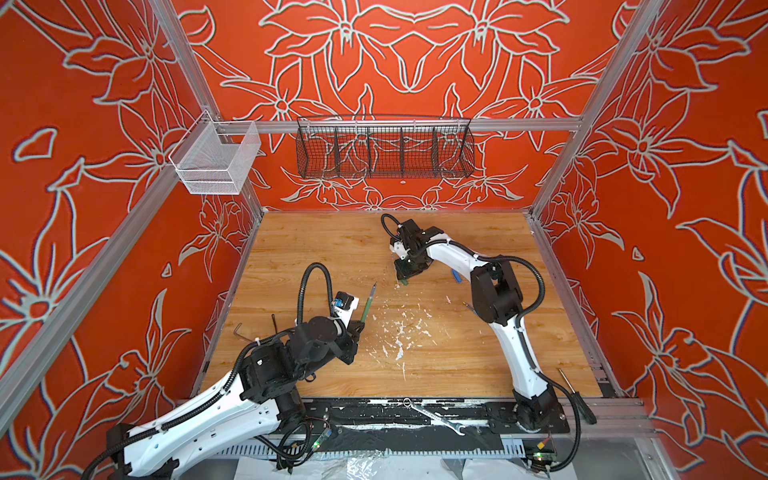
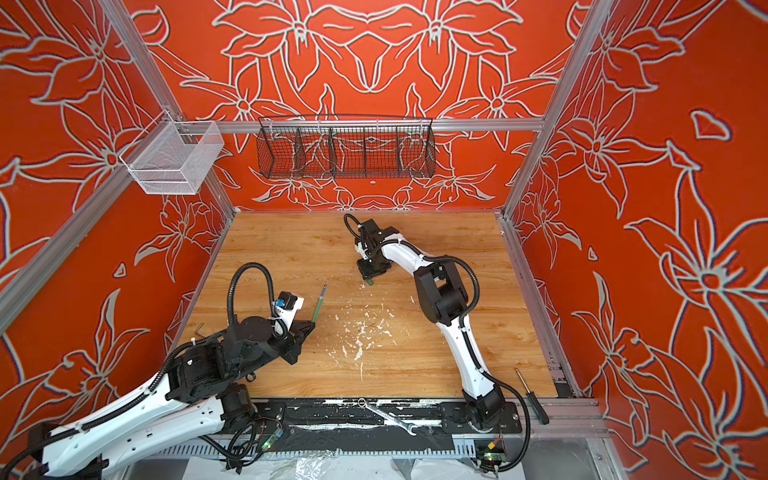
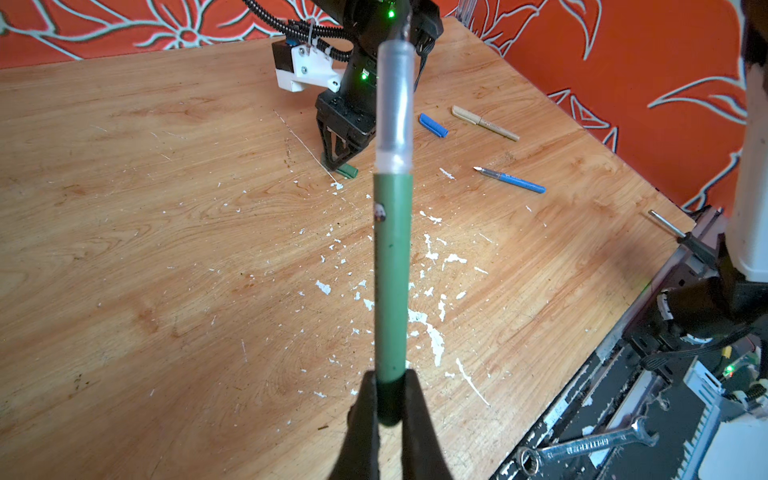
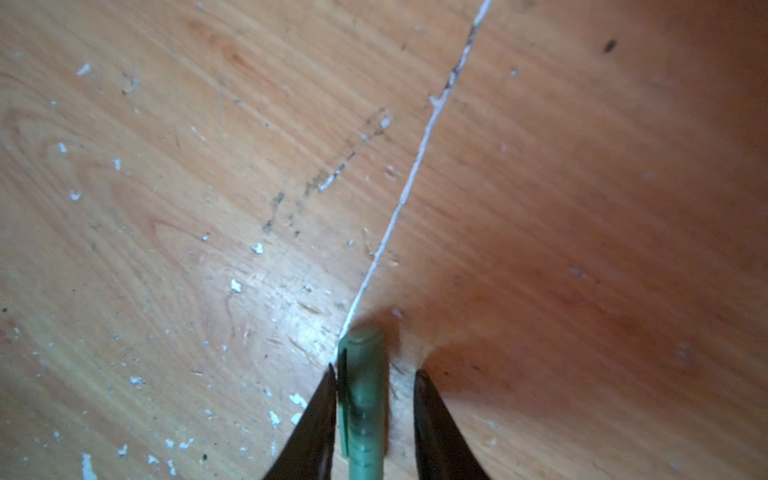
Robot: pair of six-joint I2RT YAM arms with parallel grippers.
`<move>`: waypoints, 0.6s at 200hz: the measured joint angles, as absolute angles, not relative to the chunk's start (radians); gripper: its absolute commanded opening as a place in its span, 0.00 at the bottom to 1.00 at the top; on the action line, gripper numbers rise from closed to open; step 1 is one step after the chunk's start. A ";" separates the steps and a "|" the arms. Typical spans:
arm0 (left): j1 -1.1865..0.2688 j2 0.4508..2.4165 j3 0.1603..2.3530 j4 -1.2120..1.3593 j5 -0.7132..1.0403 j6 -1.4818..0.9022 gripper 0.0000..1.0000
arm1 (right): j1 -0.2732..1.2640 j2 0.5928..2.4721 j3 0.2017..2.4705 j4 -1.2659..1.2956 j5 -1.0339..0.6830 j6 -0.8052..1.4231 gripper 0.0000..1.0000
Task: Insert the pens into the pen caps
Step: 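Lower the right gripper onto the green cap lying on the table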
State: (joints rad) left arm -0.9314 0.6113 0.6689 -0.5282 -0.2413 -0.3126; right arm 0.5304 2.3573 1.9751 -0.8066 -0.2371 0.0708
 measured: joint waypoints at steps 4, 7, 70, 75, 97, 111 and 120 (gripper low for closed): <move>-0.931 0.615 0.669 -0.527 -0.241 -0.313 0.00 | 0.529 2.352 1.966 -0.802 -0.244 0.070 0.38; -0.931 0.619 0.669 -0.526 -0.240 -0.312 0.00 | 0.526 2.348 1.958 -0.799 -0.250 0.075 0.39; -0.931 0.645 0.669 -0.500 -0.228 -0.307 0.00 | 0.512 2.330 1.932 -0.774 -0.297 0.097 0.47; -0.931 0.644 0.669 -0.498 -0.227 -0.307 0.00 | 0.512 2.329 1.932 -0.775 -0.296 0.097 0.47; -0.932 0.642 0.669 -0.489 -0.226 -0.307 0.00 | 0.512 2.327 1.933 -0.782 -0.296 0.092 0.48; -0.931 0.641 0.669 -0.485 -0.227 -0.307 0.00 | 0.512 2.327 1.933 -0.781 -0.302 0.091 0.48; -0.931 0.641 0.669 -0.482 -0.226 -0.307 0.00 | 0.512 2.327 1.933 -0.780 -0.308 0.091 0.48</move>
